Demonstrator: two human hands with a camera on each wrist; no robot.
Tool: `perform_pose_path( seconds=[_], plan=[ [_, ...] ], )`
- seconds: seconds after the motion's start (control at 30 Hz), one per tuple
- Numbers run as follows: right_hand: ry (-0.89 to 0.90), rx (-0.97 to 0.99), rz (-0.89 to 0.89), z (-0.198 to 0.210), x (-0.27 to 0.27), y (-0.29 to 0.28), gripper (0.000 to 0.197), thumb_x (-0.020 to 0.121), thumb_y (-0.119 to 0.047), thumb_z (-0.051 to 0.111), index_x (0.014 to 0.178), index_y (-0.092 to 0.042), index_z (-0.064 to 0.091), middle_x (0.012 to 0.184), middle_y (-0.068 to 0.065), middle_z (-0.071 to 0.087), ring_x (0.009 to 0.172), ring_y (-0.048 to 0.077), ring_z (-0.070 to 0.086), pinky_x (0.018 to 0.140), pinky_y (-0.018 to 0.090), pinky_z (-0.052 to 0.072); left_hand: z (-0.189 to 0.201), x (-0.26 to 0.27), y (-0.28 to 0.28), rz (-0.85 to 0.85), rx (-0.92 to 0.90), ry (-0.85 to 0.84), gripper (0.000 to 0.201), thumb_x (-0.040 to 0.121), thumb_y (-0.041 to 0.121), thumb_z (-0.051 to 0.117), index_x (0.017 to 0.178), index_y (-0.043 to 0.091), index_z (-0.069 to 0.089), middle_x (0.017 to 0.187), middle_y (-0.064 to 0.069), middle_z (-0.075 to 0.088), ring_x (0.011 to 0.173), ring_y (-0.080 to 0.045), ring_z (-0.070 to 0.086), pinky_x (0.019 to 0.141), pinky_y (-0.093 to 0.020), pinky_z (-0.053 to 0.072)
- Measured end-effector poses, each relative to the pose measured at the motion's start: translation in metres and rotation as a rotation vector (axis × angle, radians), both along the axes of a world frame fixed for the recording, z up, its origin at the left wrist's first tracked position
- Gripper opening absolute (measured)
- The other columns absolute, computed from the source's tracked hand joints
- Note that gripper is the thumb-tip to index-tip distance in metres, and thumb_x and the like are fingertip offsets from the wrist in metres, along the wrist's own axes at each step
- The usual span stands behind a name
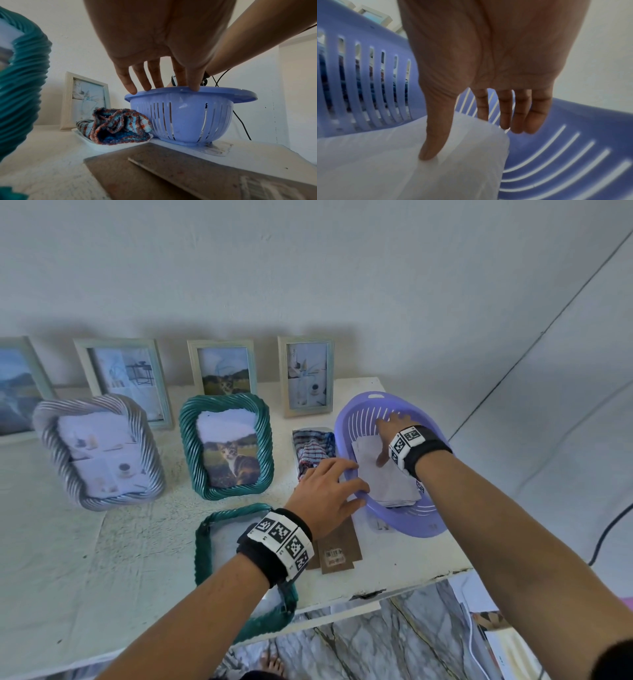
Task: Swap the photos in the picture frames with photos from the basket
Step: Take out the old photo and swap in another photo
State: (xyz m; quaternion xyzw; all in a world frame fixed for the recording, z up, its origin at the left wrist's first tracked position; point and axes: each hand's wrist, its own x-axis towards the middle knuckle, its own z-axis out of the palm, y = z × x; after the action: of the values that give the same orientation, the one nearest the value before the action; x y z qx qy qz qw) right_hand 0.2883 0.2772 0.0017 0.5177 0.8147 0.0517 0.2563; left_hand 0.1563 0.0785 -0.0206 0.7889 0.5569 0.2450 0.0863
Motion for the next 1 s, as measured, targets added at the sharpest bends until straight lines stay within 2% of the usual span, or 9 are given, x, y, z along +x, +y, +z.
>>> perform_pose_path(
  seconds=[0.07,0.13,0.23,0.3,0.4,0.53,0.7,0.83,1.0],
  plan=[
    [0.037,0.047,-0.033,0.007,-0.002,-0.002,0.085,0.074,-0.041,0.08,0.141,-0.015,0.035,0.144,0.019,0.039,0.133,0.042,0.036,0.1,0.053,0.04,0.0,0.0,0.001,0.001,-0.002,0.006,0.041,0.092,0.049,0.038,0.11,0.026,0.066,0.132,-0.005,0.054,0.125,-0.029,0.046,0.092,-0.052,0.048],
    [0.105,0.054,-0.018,0.014,-0.003,-0.005,0.058,0.085,-0.026,0.069,0.135,-0.015,0.041,0.132,0.016,0.052,0.125,0.038,0.045,0.095,0.048,0.043,-0.001,0.0,0.001,0.002,0.003,0.006,0.043,0.092,0.051,0.036,0.11,0.026,0.066,0.132,-0.004,0.054,0.124,-0.029,0.046,0.091,-0.052,0.048],
    [0.261,-0.015,0.002,0.027,0.001,-0.009,0.026,0.09,-0.005,0.053,0.114,-0.014,0.052,0.102,0.01,0.06,0.095,0.033,0.057,0.072,0.036,0.046,-0.002,-0.001,0.001,-0.007,0.007,0.006,0.042,0.093,0.05,0.036,0.111,0.026,0.065,0.131,-0.005,0.054,0.123,-0.03,0.047,0.091,-0.053,0.049],
    [0.41,-0.029,-0.02,0.041,0.006,-0.014,0.026,0.087,0.0,0.047,0.104,-0.017,0.055,0.09,0.005,0.055,0.084,0.029,0.052,0.066,0.032,0.038,-0.003,-0.003,0.0,-0.02,0.003,-0.002,0.042,0.093,0.05,0.038,0.113,0.025,0.064,0.132,-0.006,0.053,0.122,-0.031,0.047,0.092,-0.053,0.049],
    [0.683,-0.007,-0.065,0.068,0.018,-0.024,0.029,0.086,-0.001,0.046,0.102,-0.02,0.06,0.091,0.006,0.057,0.077,0.029,0.051,0.066,0.029,0.037,-0.002,-0.006,-0.004,-0.025,-0.019,-0.092,0.044,0.092,0.048,0.042,0.12,0.021,0.063,0.135,-0.008,0.052,0.121,-0.031,0.051,0.095,-0.049,0.049],
    [0.933,0.043,-0.026,0.108,0.034,-0.046,0.028,0.085,-0.005,0.049,0.098,-0.024,0.063,0.093,0.009,0.065,0.08,0.032,0.059,0.071,0.034,0.048,0.007,-0.018,-0.01,0.079,-0.071,-0.37,0.031,0.094,0.033,0.057,0.123,0.021,0.062,0.129,-0.001,0.056,0.117,-0.018,0.054,0.099,-0.04,0.048],
    [1.2,0.081,0.077,0.144,0.032,-0.093,0.018,0.089,-0.01,0.056,0.1,-0.022,0.063,0.088,0.002,0.067,0.074,0.021,0.057,0.064,0.025,0.042,0.039,-0.037,-0.03,0.198,-0.118,-0.724,0.025,0.094,0.02,0.062,0.119,0.016,0.064,0.108,0.004,0.069,0.095,-0.004,0.065,0.087,-0.029,0.054],
    [1.42,-0.097,0.089,0.137,0.009,-0.138,0.017,0.091,-0.005,0.06,0.104,-0.014,0.066,0.07,-0.017,0.062,0.059,0.001,0.051,0.058,0.015,0.039,0.065,-0.056,-0.057,0.212,-0.159,-0.961,0.024,0.092,0.027,0.064,0.115,0.022,0.065,0.1,0.003,0.073,0.088,-0.01,0.069,0.075,-0.023,0.055],
    [1.527,-0.351,0.06,0.091,-0.026,-0.182,0.021,0.091,-0.005,0.063,0.11,-0.014,0.063,0.093,-0.007,0.068,0.08,0.002,0.062,0.071,0.018,0.048,0.068,-0.09,-0.1,0.253,-0.253,-1.051,0.022,0.081,0.024,0.067,0.098,0.01,0.072,0.093,-0.008,0.075,0.081,-0.021,0.07,0.069,-0.028,0.058]
  ],
)
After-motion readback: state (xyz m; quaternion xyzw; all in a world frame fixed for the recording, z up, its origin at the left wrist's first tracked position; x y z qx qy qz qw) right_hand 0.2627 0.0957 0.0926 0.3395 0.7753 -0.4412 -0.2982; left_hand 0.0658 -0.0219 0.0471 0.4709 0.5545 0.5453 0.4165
